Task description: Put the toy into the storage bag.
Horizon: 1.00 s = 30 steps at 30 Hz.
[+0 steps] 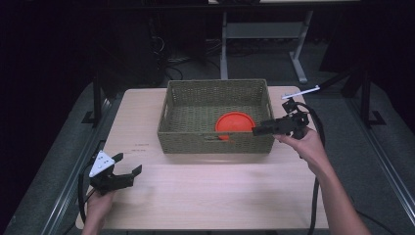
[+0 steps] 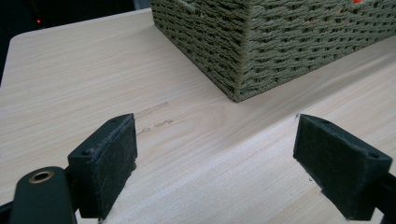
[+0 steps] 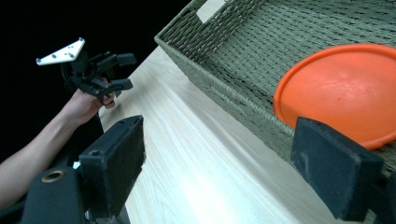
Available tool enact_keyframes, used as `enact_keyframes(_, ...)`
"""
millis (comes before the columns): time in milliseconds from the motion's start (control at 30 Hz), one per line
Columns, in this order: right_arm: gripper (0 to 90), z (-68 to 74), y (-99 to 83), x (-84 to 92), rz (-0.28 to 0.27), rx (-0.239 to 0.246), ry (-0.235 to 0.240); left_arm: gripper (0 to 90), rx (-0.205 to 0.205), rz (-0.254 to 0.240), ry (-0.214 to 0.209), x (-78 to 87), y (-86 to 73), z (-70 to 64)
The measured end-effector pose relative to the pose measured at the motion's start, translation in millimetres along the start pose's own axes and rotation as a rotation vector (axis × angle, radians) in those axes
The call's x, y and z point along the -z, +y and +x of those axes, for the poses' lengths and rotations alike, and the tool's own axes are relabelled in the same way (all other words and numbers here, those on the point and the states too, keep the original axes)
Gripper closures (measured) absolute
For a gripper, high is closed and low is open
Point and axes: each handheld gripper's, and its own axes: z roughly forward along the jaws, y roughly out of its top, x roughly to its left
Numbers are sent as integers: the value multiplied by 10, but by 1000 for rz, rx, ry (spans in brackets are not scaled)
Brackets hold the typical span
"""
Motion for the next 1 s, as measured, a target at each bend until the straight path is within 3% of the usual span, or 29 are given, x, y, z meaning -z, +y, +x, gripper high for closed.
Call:
enact_keyframes(367,167,-26,-237,-28,7,17,16,129,-10,6,-1,-7,1,-12)
enact_keyframes(1000,165,-215,-736,102,-22,-40,12,129,-12,9,-5,-17,-4,-21)
